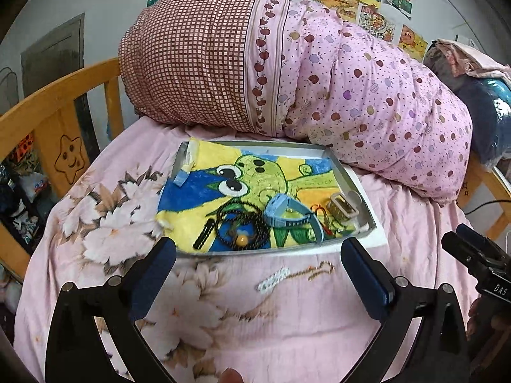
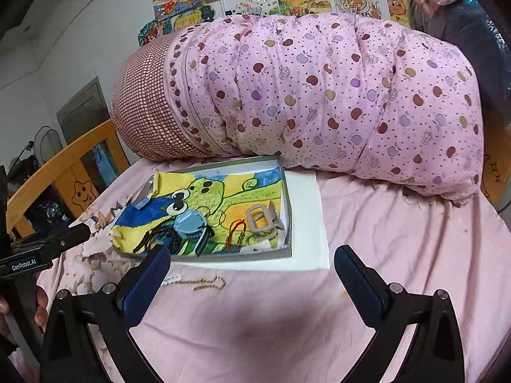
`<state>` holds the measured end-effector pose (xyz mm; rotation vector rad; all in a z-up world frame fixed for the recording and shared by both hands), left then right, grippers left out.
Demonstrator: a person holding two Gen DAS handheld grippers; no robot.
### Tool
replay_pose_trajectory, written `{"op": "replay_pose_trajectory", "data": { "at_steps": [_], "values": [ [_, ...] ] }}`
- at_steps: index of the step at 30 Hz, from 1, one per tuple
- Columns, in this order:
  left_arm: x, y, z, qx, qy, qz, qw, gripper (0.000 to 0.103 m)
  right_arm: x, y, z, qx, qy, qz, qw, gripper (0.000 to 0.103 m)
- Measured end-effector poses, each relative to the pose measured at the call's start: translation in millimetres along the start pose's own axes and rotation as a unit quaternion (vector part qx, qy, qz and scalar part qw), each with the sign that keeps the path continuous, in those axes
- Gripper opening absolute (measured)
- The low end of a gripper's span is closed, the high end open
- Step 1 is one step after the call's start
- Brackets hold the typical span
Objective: Organize jewelry
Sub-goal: 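Pull both open tools back from the tray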
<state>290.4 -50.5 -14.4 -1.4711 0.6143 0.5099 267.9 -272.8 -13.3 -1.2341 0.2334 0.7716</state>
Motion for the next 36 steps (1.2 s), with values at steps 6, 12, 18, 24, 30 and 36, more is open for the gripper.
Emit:
{"op": "replay_pose_trajectory", "data": {
  "at_steps": [6, 12, 18, 24, 30, 36],
  "values": [
    [-7, 33, 13, -0.004, -0.002, 0.008, 1.0, 0.101, -11, 24, 14, -0.012, -0.004, 0.009, 1.0, 0.103],
    [-1, 72, 23, 0.016, -0.013, 0.033, 0.9993, 0.101, -5, 60, 19, -0.031, -0.006, 0.037, 0.999, 0.103],
    [15, 114, 32, 0.039, -0.027, 0.076, 0.996, 0.101, 11, 102, 20, -0.039, -0.012, 0.08, 0.996, 0.103],
    [28, 150, 40, 0.062, -0.053, 0.108, 0.9909, 0.101, 23, 132, 19, -0.053, -0.019, 0.103, 0.993, 0.103],
    [36, 159, 40, 0.084, -0.063, 0.12, 0.9872, 0.101, 37, 149, 10, -0.06, -0.026, 0.126, 0.99, 0.103],
    [49, 145, 25, 0.094, -0.035, 0.108, 0.9891, 0.101, 56, 129, -2, -0.083, -0.043, 0.121, 0.988, 0.103]
  ]
}}
Point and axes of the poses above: each gripper's, at about its wrist camera, not at the fingertips, and x roughly the way its jaws point, z to its left, y to its underside, the point moved 9 cm from there along x, roughly the way its jaws point, and after that the axes turned 12 degrees about -y, right-handed, at the moved point
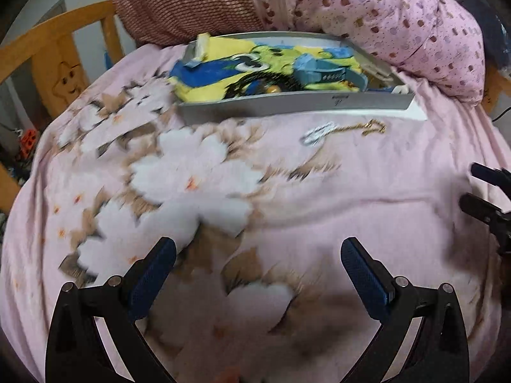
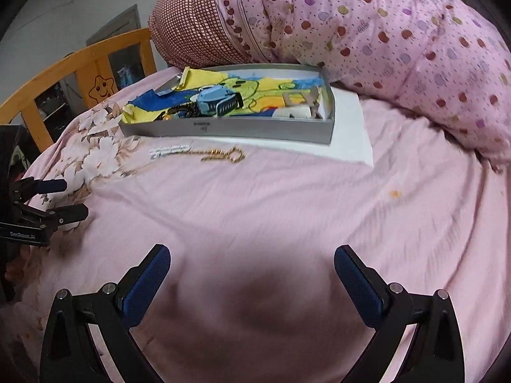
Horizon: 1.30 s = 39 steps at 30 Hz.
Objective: Organize jewelry
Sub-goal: 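Pull both open tools back from the tray, then grasp the white plastic hair clip with the left tool while the right tool grasps the gold chain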
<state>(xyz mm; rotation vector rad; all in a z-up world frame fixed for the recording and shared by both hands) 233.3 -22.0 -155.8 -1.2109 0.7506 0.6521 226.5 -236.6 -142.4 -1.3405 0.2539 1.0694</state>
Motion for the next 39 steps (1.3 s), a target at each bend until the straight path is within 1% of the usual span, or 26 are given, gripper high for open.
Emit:
{"op": "replay_pose_trajectory", "data": {
  "at_steps": [6, 11, 12, 13, 15, 16, 17, 18, 19, 21, 24, 26, 28, 29, 31, 33, 39],
  "values": [
    [18, -28, -13, 0.005, 0.02, -0.009, 0.9997, 0.101, 18, -27, -19, 0.007, -0.034, -0.01, 0.999, 0.103],
    [31, -52, -21, 0.008, 0.041, -0.027, 0.9987, 0.1, 30, -42, -21, 0.009, -0.057, -0.013, 0.998, 0.103],
    [34, -56, -22, 0.009, 0.049, -0.03, 0.9983, 0.1, 33, -44, -21, 0.009, -0.059, -0.012, 0.998, 0.101],
    [37, -59, -23, 0.009, 0.053, -0.031, 0.9981, 0.098, 36, -46, -22, 0.009, -0.062, -0.011, 0.998, 0.096],
    [45, -64, -25, 0.01, 0.068, -0.03, 0.9972, 0.087, 44, -50, -23, 0.011, -0.069, -0.007, 0.998, 0.089],
    [47, -65, -26, 0.012, 0.074, -0.029, 0.9967, 0.084, 49, -52, -23, 0.013, -0.073, -0.005, 0.997, 0.085],
    [51, -66, -27, 0.014, 0.081, -0.028, 0.9962, 0.077, 53, -55, -23, 0.014, -0.078, -0.003, 0.997, 0.081],
    [53, -67, -28, 0.017, 0.087, -0.026, 0.9957, 0.071, 59, -58, -23, 0.015, -0.083, -0.002, 0.996, 0.072],
    [55, -68, -30, 0.02, 0.09, -0.026, 0.9954, 0.068, 64, -61, -22, 0.015, -0.089, 0.001, 0.996, 0.065],
    [56, -71, -31, 0.023, 0.096, -0.033, 0.9946, 0.062, 74, -67, -21, 0.013, -0.095, 0.006, 0.995, 0.058],
    [56, -77, -35, 0.027, 0.112, -0.039, 0.9926, 0.056, 88, -73, -19, 0.015, -0.109, 0.016, 0.994, 0.054],
    [55, -80, -39, 0.03, 0.119, -0.044, 0.9915, 0.056, 95, -73, -17, 0.013, -0.115, 0.024, 0.993, 0.052],
    [57, -80, -44, 0.034, 0.122, -0.045, 0.991, 0.048, 99, -73, -17, 0.013, -0.114, 0.03, 0.993, 0.046],
    [59, -80, -46, 0.035, 0.123, -0.044, 0.9909, 0.043, 100, -73, -18, 0.014, -0.113, 0.031, 0.993, 0.045],
    [60, -82, -46, 0.031, 0.122, -0.045, 0.991, 0.039, 100, -72, -20, 0.018, -0.111, 0.03, 0.993, 0.041],
    [62, -84, -46, 0.023, 0.129, -0.044, 0.9905, 0.032, 100, -71, -22, 0.021, -0.106, 0.029, 0.994, 0.037],
    [63, -85, -46, 0.021, 0.125, -0.04, 0.9912, 0.027, 101, -69, -17, -0.004, -0.077, 0.037, 0.996, 0.03]
  ]
}}
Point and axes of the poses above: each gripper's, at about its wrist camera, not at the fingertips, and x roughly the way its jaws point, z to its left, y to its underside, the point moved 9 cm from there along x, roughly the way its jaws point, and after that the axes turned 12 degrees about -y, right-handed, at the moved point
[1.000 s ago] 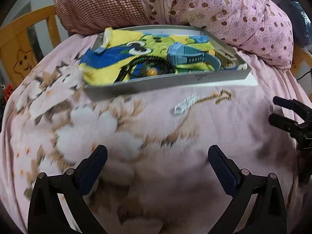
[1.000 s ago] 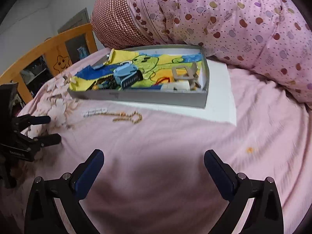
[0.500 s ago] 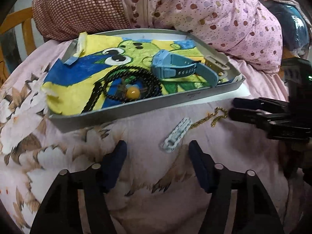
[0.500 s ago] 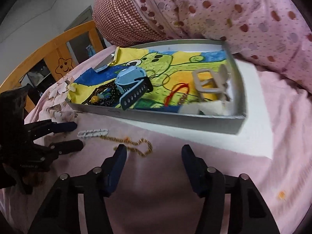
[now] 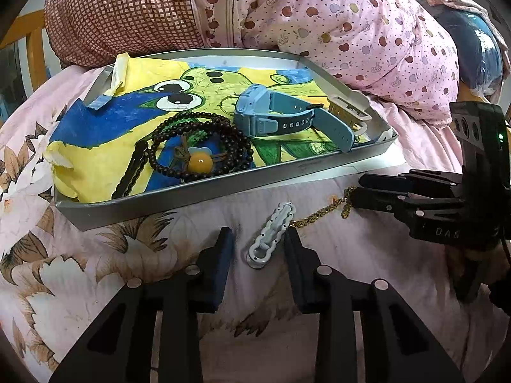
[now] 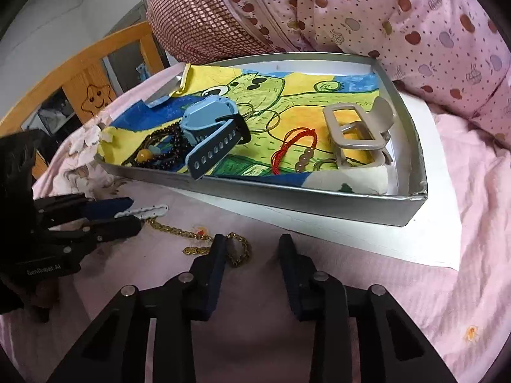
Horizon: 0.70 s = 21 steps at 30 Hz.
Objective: Organize jewelry
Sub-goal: 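Grasp the white plastic hair clip with the left tool while the right tool grasps the gold chain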
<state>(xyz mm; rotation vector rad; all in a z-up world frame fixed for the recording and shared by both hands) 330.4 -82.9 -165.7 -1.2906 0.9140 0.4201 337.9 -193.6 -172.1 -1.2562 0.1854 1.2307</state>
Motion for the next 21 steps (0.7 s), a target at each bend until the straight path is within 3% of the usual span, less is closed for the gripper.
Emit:
{"op": "replay_pose_trajectory", "data": {
  "at_steps": [10, 21],
  "values": [
    [1, 4, -1, 0.021, -0.043, 0.005, 0.9988, 0.014, 5, 5, 13, -0.023, 0.019, 0.014, 0.999, 0.01],
    [-6, 9, 5, -0.001, -0.058, 0.011, 0.9982, 0.012, -16, 2, 13, 0.012, 0.017, -0.037, 0.999, 0.007]
  ]
}}
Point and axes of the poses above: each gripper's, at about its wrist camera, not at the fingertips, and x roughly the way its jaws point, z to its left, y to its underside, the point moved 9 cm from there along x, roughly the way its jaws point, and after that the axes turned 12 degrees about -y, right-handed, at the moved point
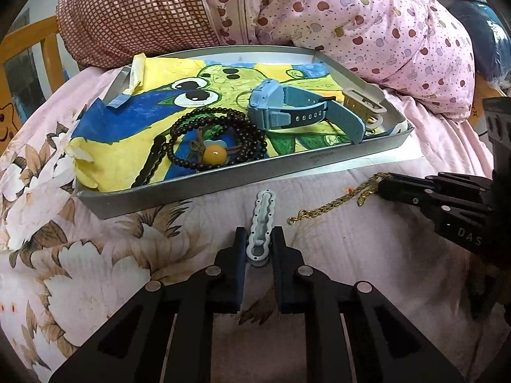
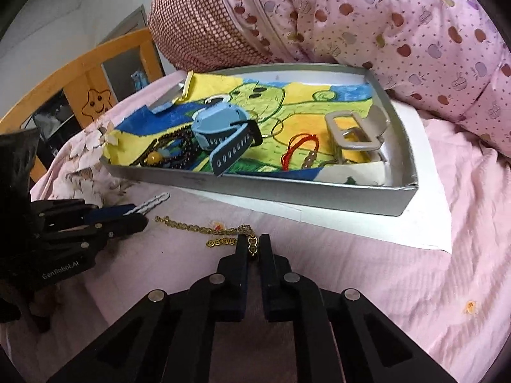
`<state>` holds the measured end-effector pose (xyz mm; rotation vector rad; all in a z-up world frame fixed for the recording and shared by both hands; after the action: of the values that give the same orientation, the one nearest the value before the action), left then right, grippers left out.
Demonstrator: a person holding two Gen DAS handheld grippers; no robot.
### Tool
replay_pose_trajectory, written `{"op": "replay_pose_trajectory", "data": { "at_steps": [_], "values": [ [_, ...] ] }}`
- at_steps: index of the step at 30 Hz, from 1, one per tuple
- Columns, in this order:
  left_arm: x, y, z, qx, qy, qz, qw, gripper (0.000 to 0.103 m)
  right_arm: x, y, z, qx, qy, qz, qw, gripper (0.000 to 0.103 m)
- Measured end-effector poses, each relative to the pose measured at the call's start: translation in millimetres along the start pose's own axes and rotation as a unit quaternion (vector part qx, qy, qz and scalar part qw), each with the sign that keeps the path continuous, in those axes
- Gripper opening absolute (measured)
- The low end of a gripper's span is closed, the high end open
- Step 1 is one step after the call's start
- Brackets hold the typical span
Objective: Organize jewelry
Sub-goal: 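Grasp the white plastic hair clip with the left tool while the right tool grasps the gold chain, then carry the hair clip into the tray and open the left tool while the right tool releases the chain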
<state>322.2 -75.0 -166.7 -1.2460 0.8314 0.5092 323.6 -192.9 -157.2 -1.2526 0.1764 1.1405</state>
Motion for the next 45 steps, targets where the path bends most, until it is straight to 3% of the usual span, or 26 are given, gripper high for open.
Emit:
{"op": "replay_pose_trajectory", "data": {
  "at_steps": [13, 22, 32, 40, 45],
  "values": [
    [-8, 5, 5, -0.017, -0.01, 0.009, 0.9998, 0.012, -19, 3, 21, -0.011, 0.002, -0.001, 1.0, 0.006],
    [-20, 0, 14, -0.032, -0.015, 0.01, 0.9993, 0.012, -37, -19, 38, -0.019, 0.001, -0.035, 0.999, 0.006],
    [-50, -43, 15, -0.03, -0.016, -0.038, 0.9987, 0.012, -76, -65, 43, -0.042, 0.006, -0.1, 0.994, 0.006],
    [-41, -102, -9, -0.01, 0.008, -0.058, 0.9982, 0.012, -97, -109, 28, -0.059, 0.022, -0.141, 0.988, 0.006],
    [-21, -128, -31, -0.029, 0.056, -0.044, 0.997, 0.012, -89, -119, 5, -0.04, 0.027, -0.136, 0.989, 0.006]
  ]
}}
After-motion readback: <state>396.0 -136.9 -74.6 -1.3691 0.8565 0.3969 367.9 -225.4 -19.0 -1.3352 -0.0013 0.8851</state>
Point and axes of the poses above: each gripper's, at about its wrist camera, not at the fingertips, and x roughly the way its jaws point, z to its left, y to its underside, the point moved 9 cm from there along x, roughly the way its jaws point, and after that the axes turned 12 degrees about -y, right-handed, at the moved point
